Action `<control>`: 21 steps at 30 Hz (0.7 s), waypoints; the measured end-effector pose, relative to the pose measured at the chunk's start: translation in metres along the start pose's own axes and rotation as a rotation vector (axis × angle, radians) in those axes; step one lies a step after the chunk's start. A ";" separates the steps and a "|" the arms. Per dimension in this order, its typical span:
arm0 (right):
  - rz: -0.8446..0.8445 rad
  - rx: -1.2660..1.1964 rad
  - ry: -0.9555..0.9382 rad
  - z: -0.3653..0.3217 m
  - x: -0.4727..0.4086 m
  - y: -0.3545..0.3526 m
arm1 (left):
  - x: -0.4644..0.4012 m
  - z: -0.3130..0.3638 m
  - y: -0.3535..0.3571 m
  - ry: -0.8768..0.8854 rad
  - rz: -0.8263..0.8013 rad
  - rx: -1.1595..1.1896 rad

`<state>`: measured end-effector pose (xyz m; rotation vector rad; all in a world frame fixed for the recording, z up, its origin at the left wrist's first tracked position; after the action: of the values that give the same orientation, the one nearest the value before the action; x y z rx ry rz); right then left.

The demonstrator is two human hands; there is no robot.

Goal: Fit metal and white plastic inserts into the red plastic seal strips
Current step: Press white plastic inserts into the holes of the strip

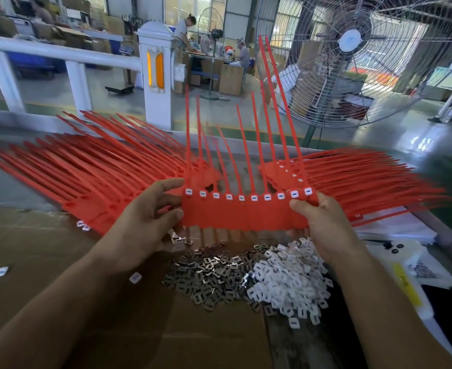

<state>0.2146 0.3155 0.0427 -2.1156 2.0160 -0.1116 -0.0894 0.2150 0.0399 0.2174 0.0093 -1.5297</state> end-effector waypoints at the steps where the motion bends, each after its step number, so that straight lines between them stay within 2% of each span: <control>1: 0.027 0.001 -0.004 0.000 0.000 -0.003 | -0.001 0.000 0.000 0.018 0.003 -0.026; 7: 0.363 -0.143 0.006 0.005 -0.004 -0.032 | -0.002 0.002 -0.002 0.077 0.016 -0.200; 11: 0.463 -0.420 0.120 0.020 -0.012 -0.034 | -0.002 0.001 -0.007 0.067 0.068 -0.210; 17: 0.308 -0.763 0.242 0.024 -0.016 -0.020 | -0.005 0.000 -0.021 0.108 0.145 -0.203; 21: 0.204 -0.647 0.264 0.020 -0.012 -0.013 | -0.002 0.008 -0.021 0.167 0.173 -0.227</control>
<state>0.2305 0.3302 0.0272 -2.3094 2.6941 0.3632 -0.1117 0.2156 0.0456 0.1593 0.2886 -1.3221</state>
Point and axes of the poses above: each hand's wrist, its own x-axis away from the middle knuckle, its own y-axis out of the palm, z = x × y, the point moved 9 cm from there along -x, towards the middle knuckle, and after that the axes turned 7 degrees about x, right-handed, at the moved point
